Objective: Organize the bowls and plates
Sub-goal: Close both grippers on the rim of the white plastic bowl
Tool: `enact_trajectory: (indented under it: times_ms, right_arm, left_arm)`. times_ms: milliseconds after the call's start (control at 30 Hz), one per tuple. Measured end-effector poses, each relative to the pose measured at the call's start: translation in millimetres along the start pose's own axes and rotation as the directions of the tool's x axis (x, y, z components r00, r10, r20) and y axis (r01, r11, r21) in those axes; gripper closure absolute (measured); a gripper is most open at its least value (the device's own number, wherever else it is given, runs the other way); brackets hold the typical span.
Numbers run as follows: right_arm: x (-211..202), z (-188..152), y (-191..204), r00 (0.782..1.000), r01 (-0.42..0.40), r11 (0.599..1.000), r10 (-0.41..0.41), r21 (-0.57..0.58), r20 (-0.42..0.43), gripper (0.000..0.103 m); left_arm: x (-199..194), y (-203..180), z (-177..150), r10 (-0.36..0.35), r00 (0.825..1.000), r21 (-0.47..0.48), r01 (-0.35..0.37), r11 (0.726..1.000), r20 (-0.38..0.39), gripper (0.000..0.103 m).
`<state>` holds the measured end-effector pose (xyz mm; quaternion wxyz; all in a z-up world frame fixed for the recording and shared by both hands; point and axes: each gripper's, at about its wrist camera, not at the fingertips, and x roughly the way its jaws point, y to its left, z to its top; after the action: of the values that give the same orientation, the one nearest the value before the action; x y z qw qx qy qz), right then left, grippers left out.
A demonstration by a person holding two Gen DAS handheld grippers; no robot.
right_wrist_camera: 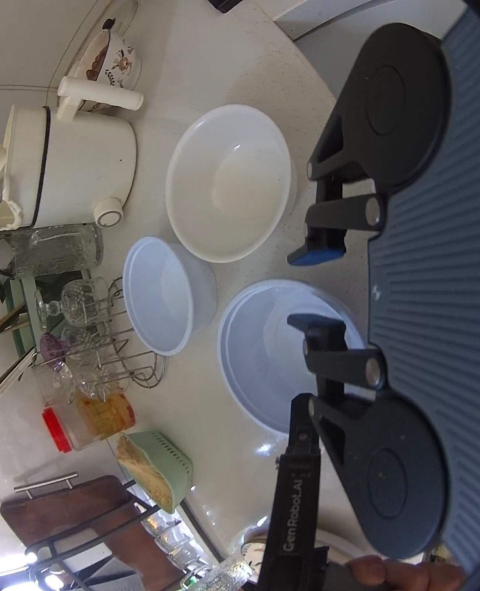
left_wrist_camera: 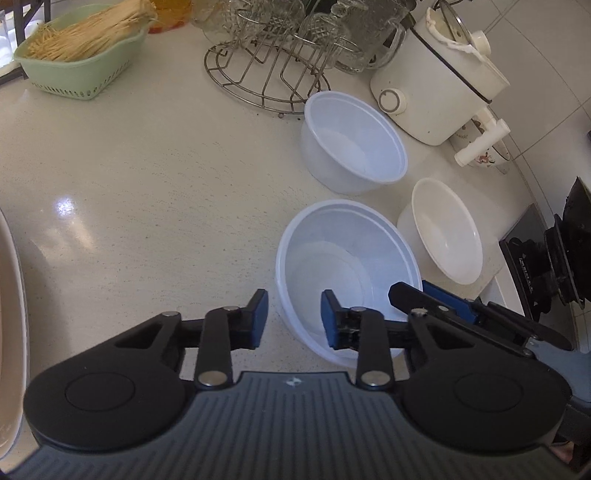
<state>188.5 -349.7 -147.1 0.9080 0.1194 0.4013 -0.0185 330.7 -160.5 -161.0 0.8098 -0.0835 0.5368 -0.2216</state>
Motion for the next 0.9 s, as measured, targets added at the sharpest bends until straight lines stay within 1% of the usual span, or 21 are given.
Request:
enact_trajectory:
  times_ms: [33, 67, 167, 300, 433, 533, 700, 900]
  right_arm:
    - [1, -1, 0, 1.0, -0.005, 1.0, 0.005, 0.0, -0.003, 0.083]
    - [1, -2, 0, 1.0, -0.011, 1.0, 0.011, -0.001, -0.004, 0.085]
    - [-2, 1, 3, 1.0, -0.031, 1.0, 0.031, -0.001, -0.003, 0.085]
    - [-3, 6, 16, 0.999, -0.051, 0.998, 0.051, -0.039, 0.007, 0.085]
    - [-2, 10, 25, 0.995, -0.102, 0.994, 0.102, -0.049, -0.001, 0.085]
    - [-3, 15, 32, 0.989, -0.148, 0.987, 0.148, -0.058, -0.002, 0.085]
    - [1, 19, 53, 0.976, -0.218, 0.968, 0.218, -0.125, -0.01, 0.085]
    - [10, 23, 76, 0.964, -0.266, 0.946, 0.263, -0.186, -0.041, 0.084]
  left_arm:
    - [0, -1, 0, 0.001, 1.0, 0.001, -0.001, 1.0, -0.001, 0.077]
    - [0, -1, 0, -0.001, 1.0, 0.0, 0.001, 1.0, -0.004, 0.078]
    - [-1, -1, 0, 0.018, 1.0, -0.002, -0.018, 1.0, 0.002, 0.079]
    - [-12, 4, 4, 0.046, 0.998, -0.04, -0.045, 0.998, 0.031, 0.079]
    - [-29, 15, 5, 0.051, 0.997, -0.061, -0.047, 0.997, 0.06, 0.079]
    - [-43, 23, 2, 0.062, 0.995, -0.074, -0.056, 0.996, 0.075, 0.079]
    - [-64, 41, -6, 0.104, 0.989, -0.103, -0.093, 0.99, 0.101, 0.079]
    - [-71, 61, -14, 0.159, 0.982, -0.137, -0.144, 0.98, 0.102, 0.079]
